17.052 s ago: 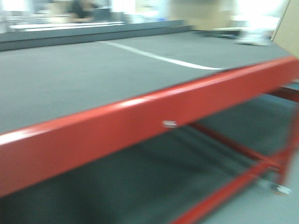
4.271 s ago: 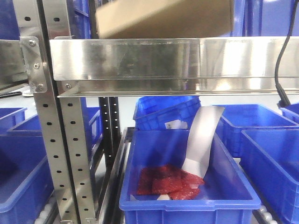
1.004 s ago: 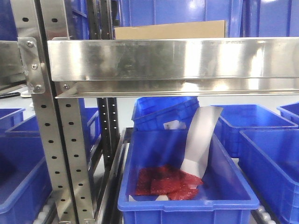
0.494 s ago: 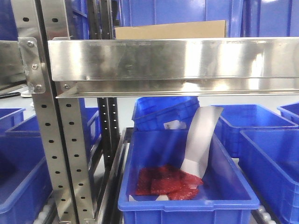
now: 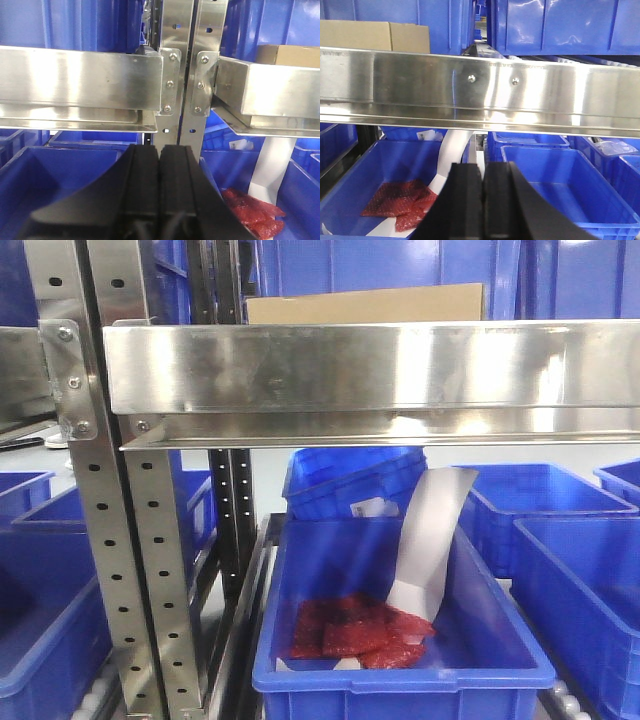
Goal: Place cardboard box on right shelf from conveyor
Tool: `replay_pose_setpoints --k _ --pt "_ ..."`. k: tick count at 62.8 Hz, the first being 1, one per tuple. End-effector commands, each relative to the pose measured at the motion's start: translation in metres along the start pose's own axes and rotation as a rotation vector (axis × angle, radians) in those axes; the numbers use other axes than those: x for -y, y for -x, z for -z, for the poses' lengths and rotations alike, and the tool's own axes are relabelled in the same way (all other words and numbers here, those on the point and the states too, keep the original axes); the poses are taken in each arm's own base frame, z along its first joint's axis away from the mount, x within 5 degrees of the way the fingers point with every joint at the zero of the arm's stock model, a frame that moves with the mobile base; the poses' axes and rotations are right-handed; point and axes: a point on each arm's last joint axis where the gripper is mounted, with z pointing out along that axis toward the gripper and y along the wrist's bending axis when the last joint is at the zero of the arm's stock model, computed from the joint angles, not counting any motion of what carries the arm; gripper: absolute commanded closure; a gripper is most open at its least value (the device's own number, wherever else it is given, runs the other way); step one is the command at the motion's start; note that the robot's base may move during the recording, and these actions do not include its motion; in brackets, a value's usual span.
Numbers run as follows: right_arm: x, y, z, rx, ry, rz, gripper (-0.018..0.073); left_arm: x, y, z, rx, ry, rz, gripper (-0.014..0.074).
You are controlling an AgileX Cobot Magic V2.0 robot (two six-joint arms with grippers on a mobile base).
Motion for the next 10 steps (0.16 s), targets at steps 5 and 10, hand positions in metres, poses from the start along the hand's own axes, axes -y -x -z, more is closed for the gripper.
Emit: replay_pose_setpoints --k 5,10 --pt "0.0014 0.009 0.0013 0.092 -0.017 -0.006 0.0492 -0.0001 0.01 0.0014 0.104 0.001 0.016 0.0715" --pt "0.0014 0.009 0.0013 0.092 -0.017 -0.006 0.0492 -0.0001 0.01 0.0014 0.104 0.001 0.016 0.0715"
